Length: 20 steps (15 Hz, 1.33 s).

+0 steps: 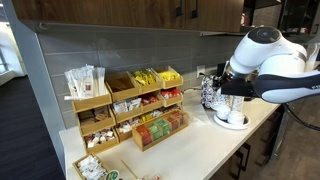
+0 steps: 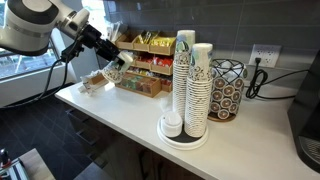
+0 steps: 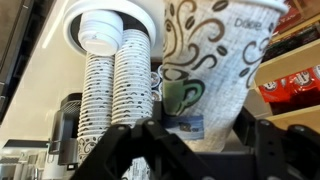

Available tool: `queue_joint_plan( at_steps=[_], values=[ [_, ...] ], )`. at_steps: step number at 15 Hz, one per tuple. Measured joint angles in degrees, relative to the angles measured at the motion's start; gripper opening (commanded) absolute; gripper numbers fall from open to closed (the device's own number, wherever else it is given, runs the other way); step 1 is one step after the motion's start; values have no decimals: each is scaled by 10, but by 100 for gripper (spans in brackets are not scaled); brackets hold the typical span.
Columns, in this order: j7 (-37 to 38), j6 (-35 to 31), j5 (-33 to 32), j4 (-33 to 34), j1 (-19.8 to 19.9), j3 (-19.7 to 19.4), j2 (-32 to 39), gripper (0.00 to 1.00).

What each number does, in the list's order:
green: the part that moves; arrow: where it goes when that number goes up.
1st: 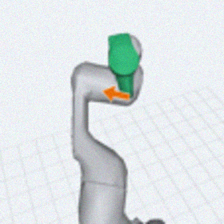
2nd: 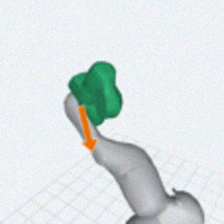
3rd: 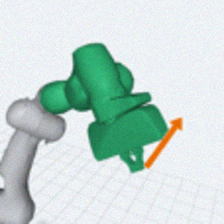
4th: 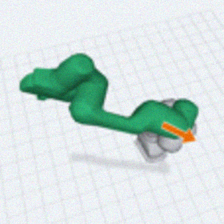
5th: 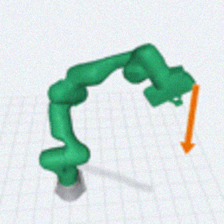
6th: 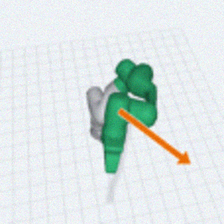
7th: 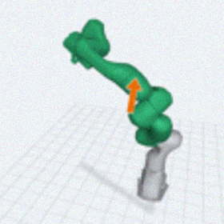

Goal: Stack up the cups on the counter and turn them upside down

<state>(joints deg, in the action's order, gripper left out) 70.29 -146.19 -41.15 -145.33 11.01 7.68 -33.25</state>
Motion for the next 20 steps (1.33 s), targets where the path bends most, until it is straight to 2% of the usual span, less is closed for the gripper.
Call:
queue_joint_plan(
  at_steps=[2,3,7,9,11,14,15,17,20],
  values=[
    [-1,-2,-1,-4,0,0,-3,67],
    [-1,-2,-1,-5,0,0,-3,42],
    [-3,-2,-8,-2,9,4,-4,42],
    [-17,-12,-41,1,25,3,-14,42],
    [-41,-48,-87,1,41,-7,-31,42],
    [-92,-133,-143,-5,52,-43,-55,42],
    [-109,-165,-161,-7,54,-57,-60,67],
    [-125,-225,-198,-7,64,-79,-64,67],
    [-133,-237,-206,-7,68,-83,-65,67]
  ],
)
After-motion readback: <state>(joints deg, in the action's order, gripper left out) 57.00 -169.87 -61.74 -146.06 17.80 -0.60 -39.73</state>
